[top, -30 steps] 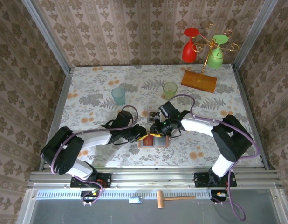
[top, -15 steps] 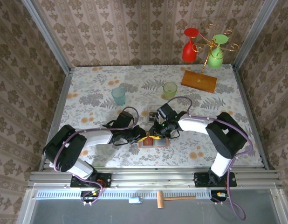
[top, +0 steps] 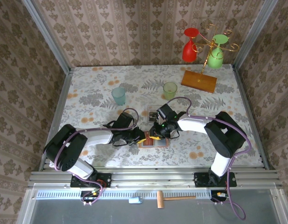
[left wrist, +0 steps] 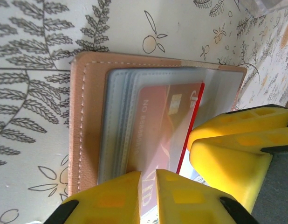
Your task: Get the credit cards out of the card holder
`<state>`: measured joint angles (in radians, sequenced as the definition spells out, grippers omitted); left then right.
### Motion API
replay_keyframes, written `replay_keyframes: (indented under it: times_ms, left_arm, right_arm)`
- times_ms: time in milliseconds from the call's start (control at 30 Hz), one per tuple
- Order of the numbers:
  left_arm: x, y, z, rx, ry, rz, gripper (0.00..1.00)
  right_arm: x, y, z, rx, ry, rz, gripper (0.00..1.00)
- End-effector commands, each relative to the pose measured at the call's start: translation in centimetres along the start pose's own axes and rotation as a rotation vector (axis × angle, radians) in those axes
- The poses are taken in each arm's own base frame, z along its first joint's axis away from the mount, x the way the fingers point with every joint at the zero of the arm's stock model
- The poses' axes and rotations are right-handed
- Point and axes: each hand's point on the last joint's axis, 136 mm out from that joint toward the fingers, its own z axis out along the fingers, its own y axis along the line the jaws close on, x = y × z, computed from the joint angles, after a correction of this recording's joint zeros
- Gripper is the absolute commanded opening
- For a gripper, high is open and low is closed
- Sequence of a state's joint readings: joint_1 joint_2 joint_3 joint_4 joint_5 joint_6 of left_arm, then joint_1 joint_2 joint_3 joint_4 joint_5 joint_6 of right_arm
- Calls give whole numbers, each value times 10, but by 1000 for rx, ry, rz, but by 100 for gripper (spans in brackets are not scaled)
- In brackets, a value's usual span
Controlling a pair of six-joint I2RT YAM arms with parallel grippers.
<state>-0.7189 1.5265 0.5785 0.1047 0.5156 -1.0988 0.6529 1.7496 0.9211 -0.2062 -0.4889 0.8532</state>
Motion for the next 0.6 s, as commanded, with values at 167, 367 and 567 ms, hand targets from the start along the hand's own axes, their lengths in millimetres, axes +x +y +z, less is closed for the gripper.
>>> replay_keyframes:
  times_ms: [167,367,567]
  left_arm:
    - [-4,0,1,-18,-2,13,16]
    - [-4,0,1,-23,2,16,16]
    - [-4,2,1,-27,2,12,16]
  right_arm:
    - [5,-2,5,16,28,6,23]
    - [4,-1,-1,33,18,-6,26]
    - [1,5,-9,33,-3,-18,26]
